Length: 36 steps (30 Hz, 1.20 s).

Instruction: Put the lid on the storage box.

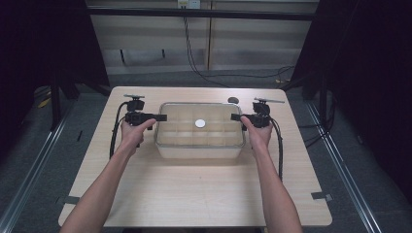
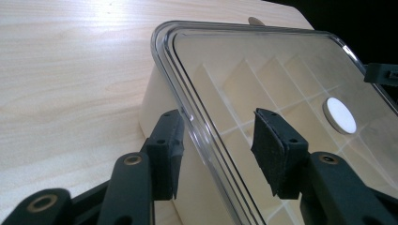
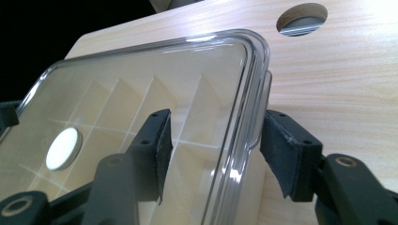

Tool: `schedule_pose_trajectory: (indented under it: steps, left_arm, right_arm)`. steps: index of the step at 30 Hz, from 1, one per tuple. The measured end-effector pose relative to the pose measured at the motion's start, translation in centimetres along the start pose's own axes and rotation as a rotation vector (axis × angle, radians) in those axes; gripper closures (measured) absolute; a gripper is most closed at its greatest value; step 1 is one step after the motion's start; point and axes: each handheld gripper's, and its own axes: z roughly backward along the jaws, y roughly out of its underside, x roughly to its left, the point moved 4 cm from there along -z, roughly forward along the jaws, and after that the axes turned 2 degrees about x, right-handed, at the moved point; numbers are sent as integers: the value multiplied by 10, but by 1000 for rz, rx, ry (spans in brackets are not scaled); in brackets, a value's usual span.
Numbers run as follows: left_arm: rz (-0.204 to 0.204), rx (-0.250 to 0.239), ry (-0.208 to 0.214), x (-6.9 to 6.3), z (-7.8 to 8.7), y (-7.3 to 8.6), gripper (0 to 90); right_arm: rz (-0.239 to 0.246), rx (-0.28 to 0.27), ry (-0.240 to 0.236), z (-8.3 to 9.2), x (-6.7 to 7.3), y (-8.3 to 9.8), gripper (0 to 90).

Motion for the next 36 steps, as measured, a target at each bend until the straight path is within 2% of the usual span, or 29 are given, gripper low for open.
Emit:
schedule_pose_trajectory:
  steps: [3,4,5,6,10,12,14,15,17,20,24,26,29,32,36]
  left_arm:
    - [-7,-1,-1,-2,2,2,530]
    - [-3,-3,-4,-2,3,3,532]
    - [3,-7,4,-3,3,4,532]
    - [-6,1,7,-2,5,5,536]
    - [-21,0,-4,-1,8,6,549]
    - [-8,-16,-2,-2,9,6,566]
    - [-27,-7,-6,-1,10,7,573]
    - [-20,-10,-3,-2,11,7,576]
    - [-31,-8,-5,-2,13,9,584]
    - [-20,-15,4,-2,13,10,587]
    - [-30,-18,9,-4,16,12,538]
    - [-46,-31,-4,-7,22,12,508]
    - [-66,-38,-5,-9,33,11,479]
    - [-75,-42,1,-10,45,13,471]
    - [-80,-45,-5,-10,57,20,486]
  right_arm:
    - [16,-8,5,6,1,2,452]
    - [22,-15,14,10,-1,4,531]
    - [22,-15,14,10,-1,4,531]
    - [17,-30,11,14,-3,6,633]
    - [31,-33,23,18,-3,6,692]
    - [38,-38,23,19,-2,6,738]
    - [38,-39,29,19,-1,6,734]
    - [46,-38,36,19,-1,6,733]
    - [45,-37,38,20,0,7,735]
    - [44,-33,27,21,0,8,734]
    - [47,-27,13,21,-1,10,703]
    - [49,-36,16,23,0,10,662]
    - [66,-52,11,30,4,10,651]
    - [92,-76,0,44,7,11,632]
    - [114,-85,-4,54,10,12,599]
